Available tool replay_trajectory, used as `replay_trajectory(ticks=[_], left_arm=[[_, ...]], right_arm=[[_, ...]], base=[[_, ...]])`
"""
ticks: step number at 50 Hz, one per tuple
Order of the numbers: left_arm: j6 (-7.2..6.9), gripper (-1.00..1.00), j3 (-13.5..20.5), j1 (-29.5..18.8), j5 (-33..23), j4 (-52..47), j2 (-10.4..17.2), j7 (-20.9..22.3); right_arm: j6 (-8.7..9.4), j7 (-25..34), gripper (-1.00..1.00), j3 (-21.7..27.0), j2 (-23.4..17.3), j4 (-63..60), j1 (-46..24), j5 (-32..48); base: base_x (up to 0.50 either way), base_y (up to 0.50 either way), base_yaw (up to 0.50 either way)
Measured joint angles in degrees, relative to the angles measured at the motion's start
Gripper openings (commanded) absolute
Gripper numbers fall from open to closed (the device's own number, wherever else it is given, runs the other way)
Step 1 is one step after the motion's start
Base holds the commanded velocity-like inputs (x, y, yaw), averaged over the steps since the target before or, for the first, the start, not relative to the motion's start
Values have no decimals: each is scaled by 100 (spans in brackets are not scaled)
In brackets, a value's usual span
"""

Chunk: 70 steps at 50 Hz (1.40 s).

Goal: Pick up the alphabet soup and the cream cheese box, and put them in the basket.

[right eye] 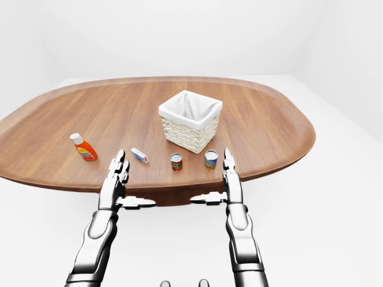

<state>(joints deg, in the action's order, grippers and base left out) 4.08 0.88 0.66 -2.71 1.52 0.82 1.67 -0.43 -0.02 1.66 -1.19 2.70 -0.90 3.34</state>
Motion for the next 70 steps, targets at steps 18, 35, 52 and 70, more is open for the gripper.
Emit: replay_trajectory(ticks=[18,35,52,70], left_arm=[[22,100,4,-17,-1,31,0,-6],[-43,100,40,-37,96,18,-3,-25],[-135,100,74,-65,206,8,6,-37],[-128,100,65,-66,183,15,8,-45]], right_arm=[[-19,-7,100,-3,1,7,-4,11],[-38,-17,100,-2,-1,17,-1,26],[-42,-39,100,-10,-2,34,-11,72],[-44,-14,100,-16,-1,18,-3,74]], base=[[14,-6,0],[6,-3,0],[3,0,0],[13,0,0]])
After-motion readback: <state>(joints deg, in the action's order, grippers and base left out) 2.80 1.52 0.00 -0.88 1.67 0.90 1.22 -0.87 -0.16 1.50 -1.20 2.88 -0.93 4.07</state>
